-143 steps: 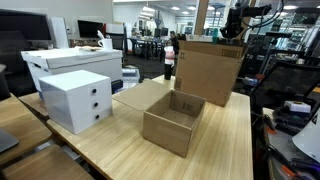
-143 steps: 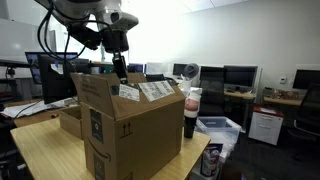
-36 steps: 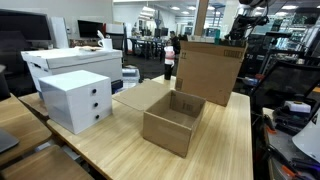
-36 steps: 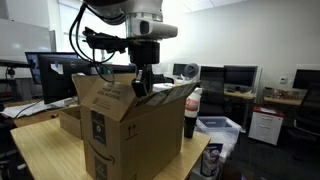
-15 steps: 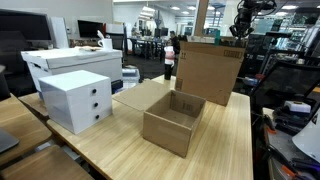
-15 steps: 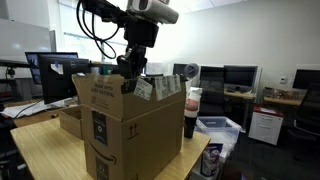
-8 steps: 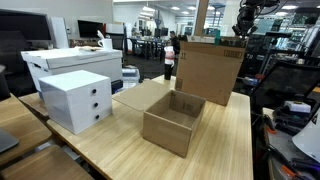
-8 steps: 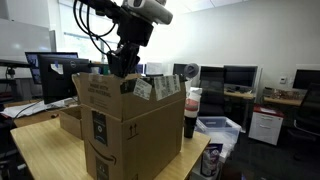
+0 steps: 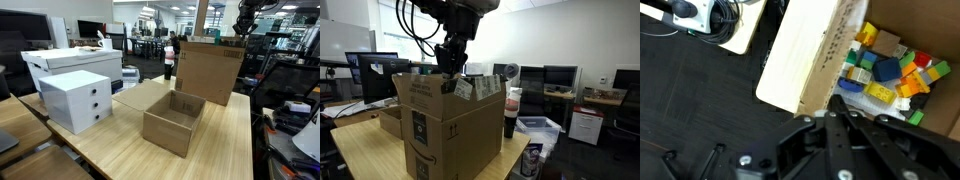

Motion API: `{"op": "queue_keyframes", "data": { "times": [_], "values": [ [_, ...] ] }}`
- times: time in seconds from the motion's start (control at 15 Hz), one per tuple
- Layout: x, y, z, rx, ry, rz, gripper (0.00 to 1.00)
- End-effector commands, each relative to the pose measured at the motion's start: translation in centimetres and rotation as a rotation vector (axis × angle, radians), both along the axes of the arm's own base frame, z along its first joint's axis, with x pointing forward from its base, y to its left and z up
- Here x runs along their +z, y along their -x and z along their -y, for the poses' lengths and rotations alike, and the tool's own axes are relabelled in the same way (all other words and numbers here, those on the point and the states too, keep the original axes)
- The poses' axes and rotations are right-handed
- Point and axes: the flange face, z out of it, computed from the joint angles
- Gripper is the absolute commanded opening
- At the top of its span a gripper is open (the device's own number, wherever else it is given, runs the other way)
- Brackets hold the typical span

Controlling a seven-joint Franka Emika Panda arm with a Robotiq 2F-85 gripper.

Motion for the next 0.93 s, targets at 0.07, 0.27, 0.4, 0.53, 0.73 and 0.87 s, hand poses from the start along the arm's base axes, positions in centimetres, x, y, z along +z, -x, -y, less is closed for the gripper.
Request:
{"op": "queue_keyframes", "data": {
  "times": [0.07, 0.27, 0.4, 0.53, 0.73, 0.87],
  "values": [
    [0.0, -1.0, -0.3, 0.053, 0.098, 0.025, 0.04],
    [-0.7, -2.4, -0.8, 0.136, 0.140, 0.055, 0.04],
    [-1.5, -3.7, -1.2, 0.203, 0.152, 0.081, 0.04],
    [-2.4, -4.9, -1.6, 0.266, 0.157, 0.098, 0.04],
    [-2.8, -6.8, -1.8, 0.360, 0.176, 0.114, 0.04],
    [-2.7, -7.6, -1.8, 0.408, 0.182, 0.130, 0.04]
  ]
}}
